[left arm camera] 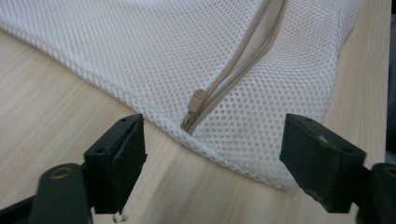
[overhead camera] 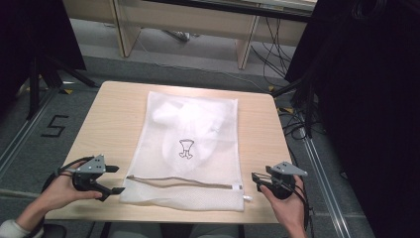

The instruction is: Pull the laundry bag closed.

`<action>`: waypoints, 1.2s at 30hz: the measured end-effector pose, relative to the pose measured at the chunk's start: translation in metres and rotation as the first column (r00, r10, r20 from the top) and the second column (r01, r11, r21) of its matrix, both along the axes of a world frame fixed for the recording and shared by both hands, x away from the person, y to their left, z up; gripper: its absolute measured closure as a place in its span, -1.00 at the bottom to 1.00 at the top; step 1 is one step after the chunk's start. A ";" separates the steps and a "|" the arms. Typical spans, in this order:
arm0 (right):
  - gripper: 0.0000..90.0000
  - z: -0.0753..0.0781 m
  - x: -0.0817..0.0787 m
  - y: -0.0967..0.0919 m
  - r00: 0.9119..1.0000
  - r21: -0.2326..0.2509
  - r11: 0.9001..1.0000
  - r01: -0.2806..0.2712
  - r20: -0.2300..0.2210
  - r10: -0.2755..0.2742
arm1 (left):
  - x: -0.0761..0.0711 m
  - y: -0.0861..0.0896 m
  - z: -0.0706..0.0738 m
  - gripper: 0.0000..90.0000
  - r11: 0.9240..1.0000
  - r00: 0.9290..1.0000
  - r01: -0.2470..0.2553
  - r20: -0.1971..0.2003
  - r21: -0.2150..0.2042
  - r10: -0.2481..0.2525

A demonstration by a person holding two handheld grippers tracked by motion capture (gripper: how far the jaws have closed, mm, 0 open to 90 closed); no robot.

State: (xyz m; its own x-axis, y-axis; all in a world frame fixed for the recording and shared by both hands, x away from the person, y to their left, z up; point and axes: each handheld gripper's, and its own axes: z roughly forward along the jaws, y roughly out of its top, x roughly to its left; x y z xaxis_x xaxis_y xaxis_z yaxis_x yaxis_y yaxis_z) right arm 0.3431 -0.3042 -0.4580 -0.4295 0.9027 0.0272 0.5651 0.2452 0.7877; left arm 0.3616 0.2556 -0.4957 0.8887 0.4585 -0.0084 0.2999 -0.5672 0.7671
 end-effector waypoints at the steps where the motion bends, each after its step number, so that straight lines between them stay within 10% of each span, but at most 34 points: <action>1: -0.11 0.001 0.002 -0.002 0.999 -0.004 1.000 -0.013 0.033 0.013 | 0.004 -0.001 0.002 -0.45 1.000 1.000 0.020 0.010 -0.002 -0.020; 11: -0.01 0.002 0.005 0.001 0.994 -0.041 0.998 -0.054 0.092 0.057 | 0.018 -0.001 0.008 -0.44 0.996 0.998 0.066 -0.006 0.067 -0.066; 15: 0.09 0.003 0.006 0.003 0.991 -0.063 0.995 -0.072 0.110 0.079 | 0.028 -0.004 0.012 -0.29 0.981 0.986 0.162 -0.047 0.103 -0.158; 19: 0.15 0.003 0.006 0.005 0.989 -0.088 0.992 -0.090 0.109 0.099 | 0.039 -0.010 0.019 -0.18 0.946 0.966 0.257 -0.072 0.198 -0.248; 27: 0.16 0.003 0.006 0.005 0.990 -0.075 0.993 -0.095 0.098 0.102 | 0.052 -0.026 0.016 -0.04 0.901 0.945 0.325 -0.123 0.287 -0.302; 36: 0.16 0.002 0.006 0.006 0.991 -0.050 0.994 -0.099 0.081 0.103 | 0.062 -0.043 0.011 0.05 0.825 0.908 0.418 -0.173 0.380 -0.380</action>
State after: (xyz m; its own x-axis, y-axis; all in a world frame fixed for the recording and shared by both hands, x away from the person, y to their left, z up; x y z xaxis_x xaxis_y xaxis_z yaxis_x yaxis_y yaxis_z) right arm 0.3495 -0.2980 -0.4559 -0.5176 0.8540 -0.0531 0.4684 0.3347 0.8177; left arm 0.4233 0.2126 -0.4845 0.9990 0.0437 0.0129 0.0340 -0.9025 0.4293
